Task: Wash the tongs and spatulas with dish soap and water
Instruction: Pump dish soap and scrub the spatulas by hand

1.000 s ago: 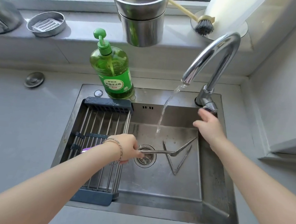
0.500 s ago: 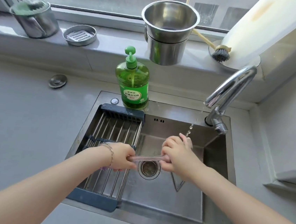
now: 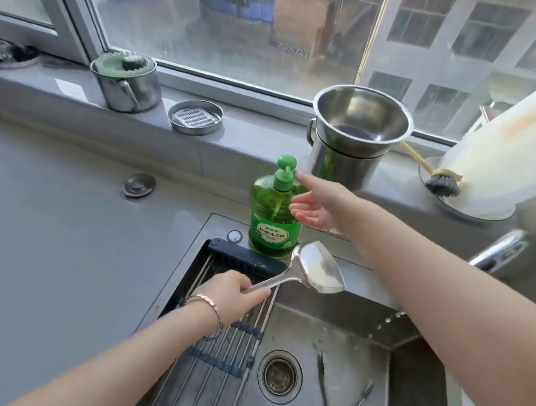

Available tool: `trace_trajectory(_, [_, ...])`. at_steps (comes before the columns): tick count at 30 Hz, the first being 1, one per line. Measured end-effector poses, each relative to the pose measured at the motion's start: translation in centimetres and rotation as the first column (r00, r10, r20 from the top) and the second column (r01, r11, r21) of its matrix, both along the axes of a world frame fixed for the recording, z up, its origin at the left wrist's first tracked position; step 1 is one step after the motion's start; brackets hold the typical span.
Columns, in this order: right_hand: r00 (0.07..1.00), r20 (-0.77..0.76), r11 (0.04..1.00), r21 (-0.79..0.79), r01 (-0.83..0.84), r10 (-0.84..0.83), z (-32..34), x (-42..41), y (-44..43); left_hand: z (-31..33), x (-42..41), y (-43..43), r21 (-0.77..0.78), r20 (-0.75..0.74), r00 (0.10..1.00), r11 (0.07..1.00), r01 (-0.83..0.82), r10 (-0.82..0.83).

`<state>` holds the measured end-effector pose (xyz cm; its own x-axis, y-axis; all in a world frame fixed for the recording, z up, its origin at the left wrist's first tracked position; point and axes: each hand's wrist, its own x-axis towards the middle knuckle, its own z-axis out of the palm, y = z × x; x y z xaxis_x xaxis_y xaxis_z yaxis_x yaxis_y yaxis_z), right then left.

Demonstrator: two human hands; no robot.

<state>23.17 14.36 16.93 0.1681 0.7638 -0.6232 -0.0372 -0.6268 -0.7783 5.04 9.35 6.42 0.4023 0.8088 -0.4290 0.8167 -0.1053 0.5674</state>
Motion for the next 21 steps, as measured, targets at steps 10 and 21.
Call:
trace_trajectory(10, [0.903,-0.383,0.981,-0.059,0.185,-0.194,-1.4,-0.9,5.5,-0.8,0.3,2.0,-0.022,-0.046,0.997,0.998,0.060,-0.061])
trace_trajectory(21, [0.840,-0.480,0.965,-0.189,0.183,-0.253,-1.8,-0.7,6.5,-2.0,0.5,2.4,-0.074,0.009,0.997,0.994,0.081,-0.081])
